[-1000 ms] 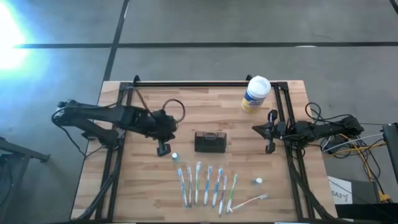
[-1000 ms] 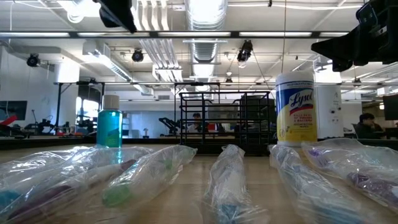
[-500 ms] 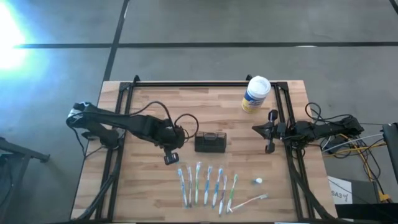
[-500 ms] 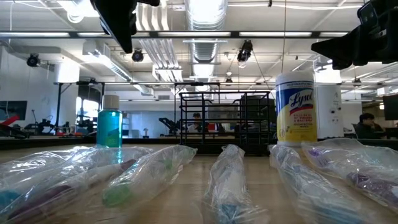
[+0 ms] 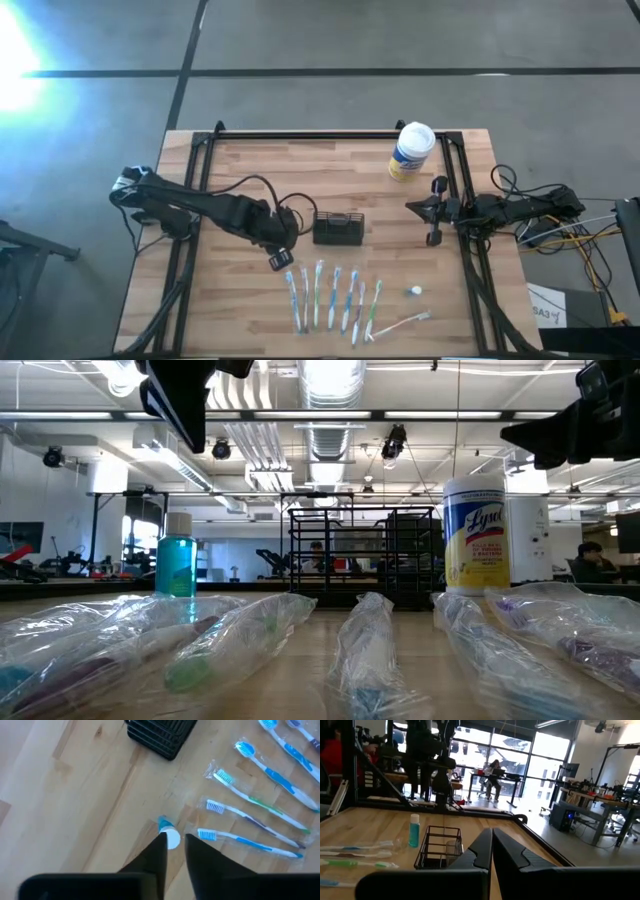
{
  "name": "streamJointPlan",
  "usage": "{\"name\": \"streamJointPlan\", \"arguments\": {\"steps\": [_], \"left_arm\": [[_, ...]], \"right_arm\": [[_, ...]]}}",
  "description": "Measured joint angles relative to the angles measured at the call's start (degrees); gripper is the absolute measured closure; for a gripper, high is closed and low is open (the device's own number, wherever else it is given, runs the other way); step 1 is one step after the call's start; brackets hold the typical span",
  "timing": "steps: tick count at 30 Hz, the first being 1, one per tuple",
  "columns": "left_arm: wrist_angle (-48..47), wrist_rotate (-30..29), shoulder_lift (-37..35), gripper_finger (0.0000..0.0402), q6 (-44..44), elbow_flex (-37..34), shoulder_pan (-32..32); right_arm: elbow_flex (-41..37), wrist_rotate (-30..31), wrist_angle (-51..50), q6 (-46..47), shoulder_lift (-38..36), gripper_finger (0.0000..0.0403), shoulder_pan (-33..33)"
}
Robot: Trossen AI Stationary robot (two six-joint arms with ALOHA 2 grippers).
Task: Pick & Place toothbrushing station
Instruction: Put the blue mouthwash into the wire organizer
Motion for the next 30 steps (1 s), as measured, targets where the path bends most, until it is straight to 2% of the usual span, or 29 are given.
{"name": "streamJointPlan", "arguments": {"steps": [9,13,16,30], "left_arm": [[0.2,1.3,0.2,0.0179,-2.6,-0.3,0.0],[0.2,2.1,0.2,0.0134,-5.3,-0.3,0.0],[-0.6,2.3,0.6,0.0124,-6.5,-0.4,0.0],[-4.5,3.1,5.8,0.0124,-7.9,-0.4,0.1]], "right_arm": [[0.0,0.0,0.4,0.2,0.0,0.0394,0.0],[0.0,0.0,0.4,0.2,0.0,0.0394,0.0],[0.0,0.0,0.4,0.2,0.0,0.0394,0.0],[0.0,0.0,0.5,0.2,0.0,0.0394,0.0]]}}
